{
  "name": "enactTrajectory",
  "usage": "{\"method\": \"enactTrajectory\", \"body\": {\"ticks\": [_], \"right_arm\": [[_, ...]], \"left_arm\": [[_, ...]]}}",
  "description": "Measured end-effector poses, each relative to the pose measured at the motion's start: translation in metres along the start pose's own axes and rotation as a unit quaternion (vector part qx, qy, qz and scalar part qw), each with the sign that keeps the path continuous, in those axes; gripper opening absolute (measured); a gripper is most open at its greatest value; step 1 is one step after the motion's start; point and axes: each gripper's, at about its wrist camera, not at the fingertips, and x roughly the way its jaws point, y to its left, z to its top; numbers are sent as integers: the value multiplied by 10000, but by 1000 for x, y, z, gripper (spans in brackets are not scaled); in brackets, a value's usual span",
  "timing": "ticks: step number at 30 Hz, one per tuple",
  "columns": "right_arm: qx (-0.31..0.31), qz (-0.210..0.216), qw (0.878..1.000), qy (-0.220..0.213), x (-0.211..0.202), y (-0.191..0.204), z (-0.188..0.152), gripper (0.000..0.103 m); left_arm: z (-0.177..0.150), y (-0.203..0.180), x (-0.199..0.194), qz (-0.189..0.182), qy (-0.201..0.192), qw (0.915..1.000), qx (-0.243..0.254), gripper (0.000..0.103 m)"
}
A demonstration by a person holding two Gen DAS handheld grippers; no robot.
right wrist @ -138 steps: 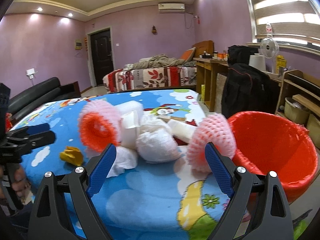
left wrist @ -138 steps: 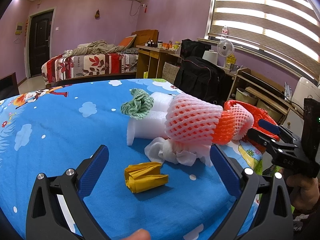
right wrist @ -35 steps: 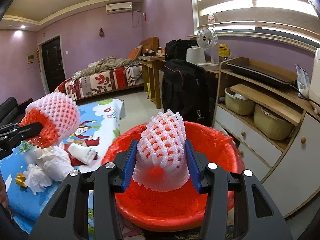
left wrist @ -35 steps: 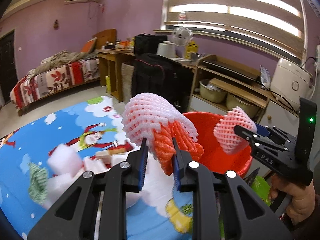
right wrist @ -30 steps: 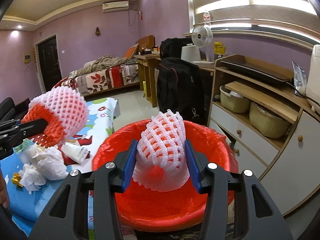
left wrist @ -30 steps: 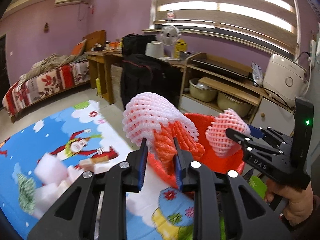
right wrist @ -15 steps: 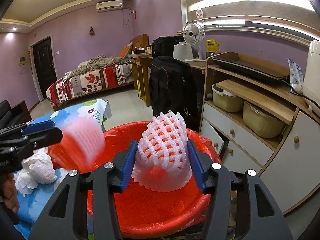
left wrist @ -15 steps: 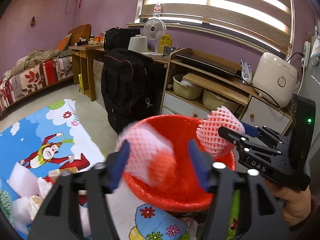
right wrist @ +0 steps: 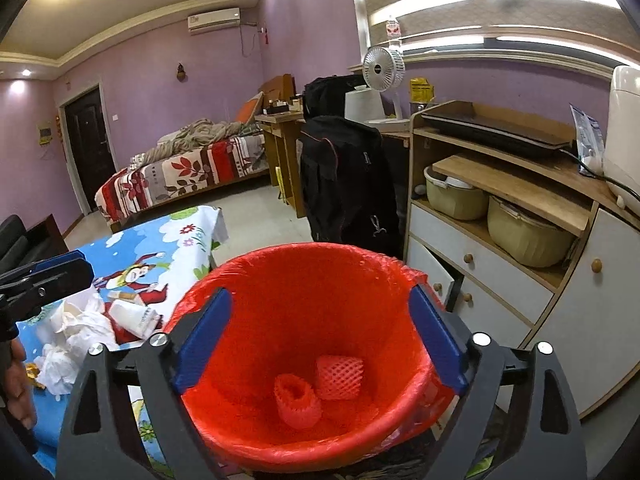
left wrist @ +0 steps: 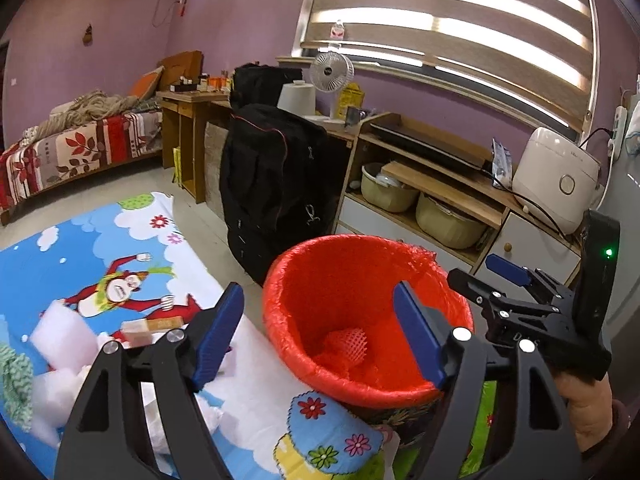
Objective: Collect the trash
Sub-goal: 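Carry both nets over the red bin and open both tools, then move both tools back over the remaining trash on the bed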
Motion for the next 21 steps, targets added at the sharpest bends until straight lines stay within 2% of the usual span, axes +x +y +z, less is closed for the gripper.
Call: {"method": "enactTrajectory", "body": {"ticks": [11,21], "right_arm": [[2,321,9994,-113,-19,39,-5,84],[-217,639,9976,-131,-27,88,-11,84]], "left_arm": [[-11,39,-64,650,-510,9965,-149,75],[-30,78,-112,1239,-714,9890,-377,75]]}}
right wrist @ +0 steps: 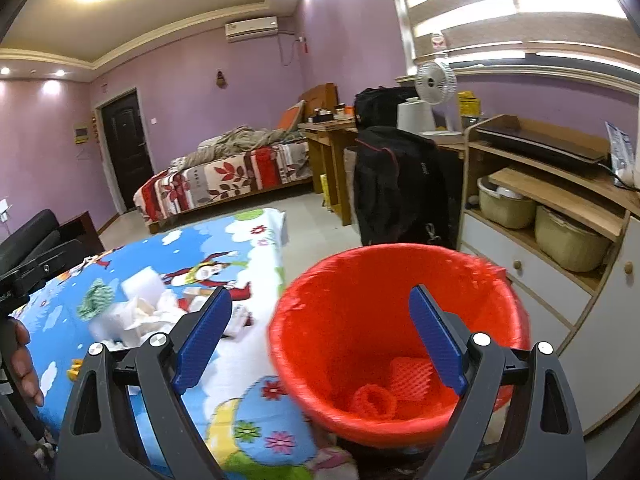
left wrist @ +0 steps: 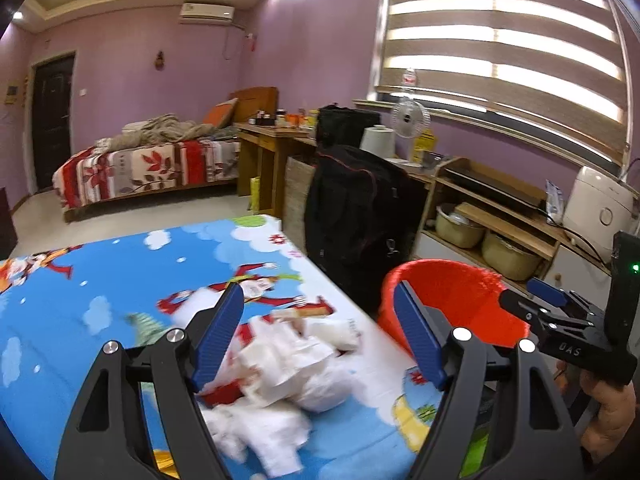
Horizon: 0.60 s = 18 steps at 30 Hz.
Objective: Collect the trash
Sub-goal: 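Move both tools back over the remaining trash on the bed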
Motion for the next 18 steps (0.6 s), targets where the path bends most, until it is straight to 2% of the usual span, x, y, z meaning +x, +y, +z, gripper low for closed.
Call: {"method": "enactTrajectory", "body": {"ticks": [7,18], "right_arm": [[-273,239,9993,-20,-3,32,-4,84],[-525,558,9969,158,-6,70,-19,84]], "left_arm": [[-14,37,-25,371,12,9987,-335,75],[-40,65,-58,829,75,9952,-509,75]]}}
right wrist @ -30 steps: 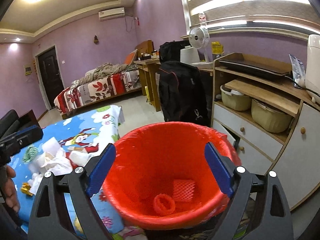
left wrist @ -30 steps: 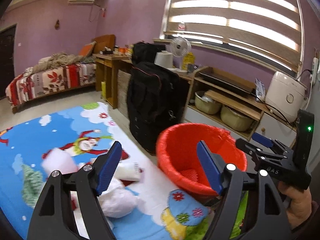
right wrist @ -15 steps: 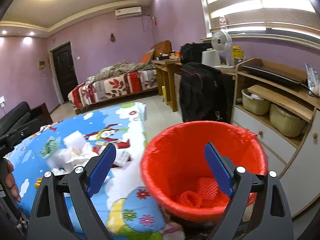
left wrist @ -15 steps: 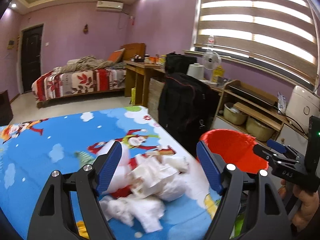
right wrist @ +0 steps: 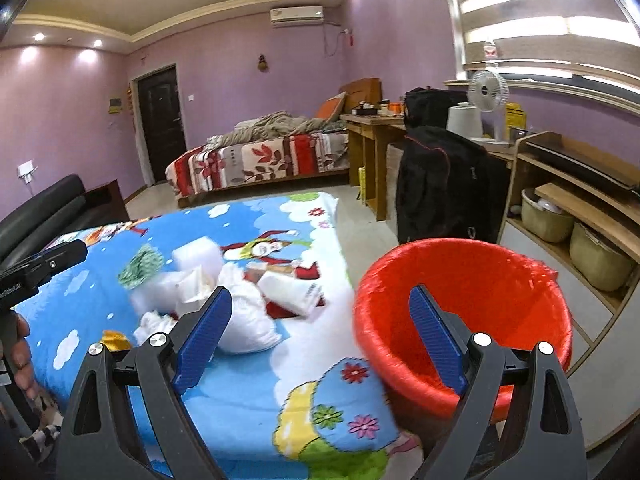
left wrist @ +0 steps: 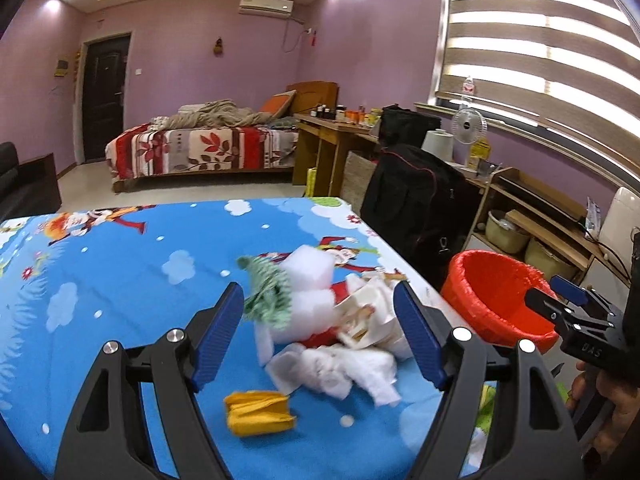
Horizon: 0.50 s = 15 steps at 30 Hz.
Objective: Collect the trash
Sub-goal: 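Move both tools back over the remaining trash on the bed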
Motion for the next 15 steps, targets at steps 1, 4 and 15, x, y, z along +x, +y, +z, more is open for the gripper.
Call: {"method": "enactTrajectory", "body": {"ticks": [1,4,15], "right_arm": [[-18,76,10000,35,0,3,-1,84],[-114,101,9999,79,-2,11,-2,84],[-140,130,9998,115,0,16,-6,84]], "left_arm": [[-2,2,-2,35,16,10000,1,75],[-9,9,-4,108,103,9999,-29,75],[-32,26,3,305,433,9985,-162,75]]}}
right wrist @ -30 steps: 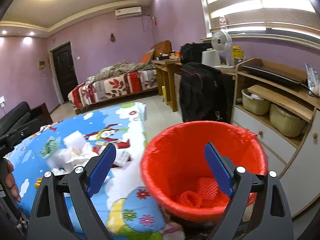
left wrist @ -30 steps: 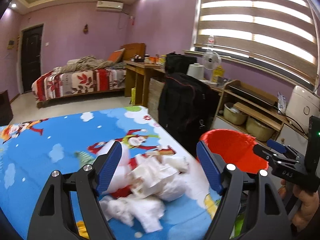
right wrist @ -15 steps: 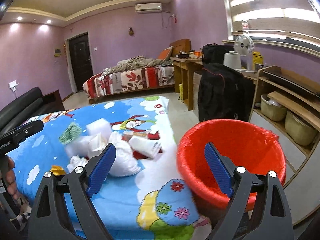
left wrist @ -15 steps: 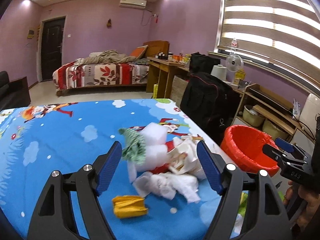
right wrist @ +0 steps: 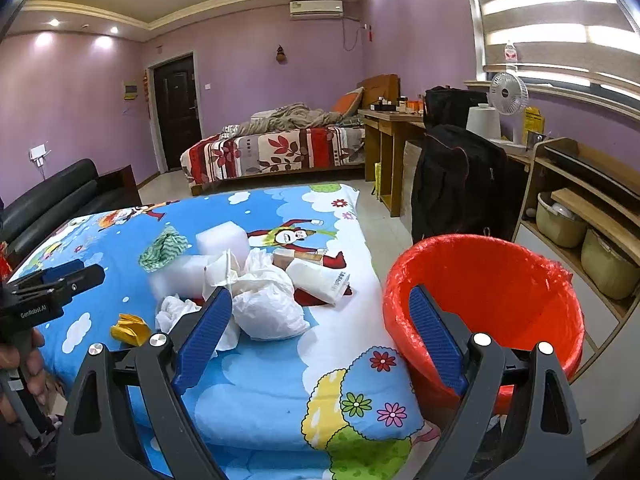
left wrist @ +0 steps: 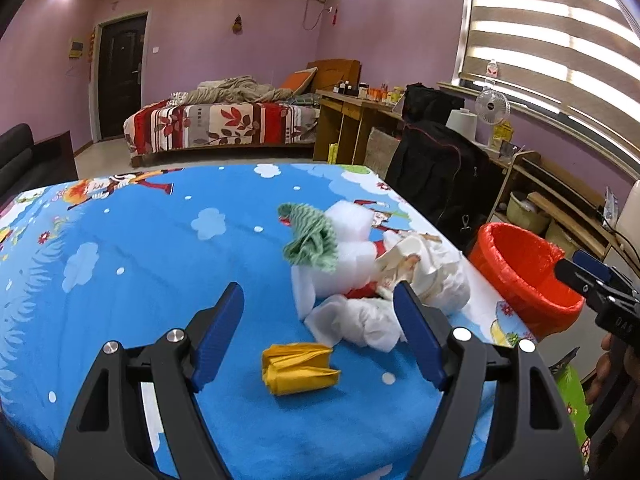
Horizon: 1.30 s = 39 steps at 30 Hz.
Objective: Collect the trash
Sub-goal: 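Move both tools back over the remaining trash on the bed, then grasp the yellow folded paper with the left tool while the right tool grasps white tissue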
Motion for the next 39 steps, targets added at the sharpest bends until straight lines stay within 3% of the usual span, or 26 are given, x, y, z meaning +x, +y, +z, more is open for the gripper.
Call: {"method": "enactTrajectory", "body": {"ticks": [19,34,39], "right_arm": [[-82,262,9982,542,38,11,-28,84],[-128,374,9970,668,57,15,-27,84],[-192,421,9963,719,68,19,-24,84]], "left_arm": [[-34,13,47,222,967,9950,-103,74],[-47,16,68,373,1357,9900,-13,74],[-51,15,73,398,1457,9885,24,67]]}}
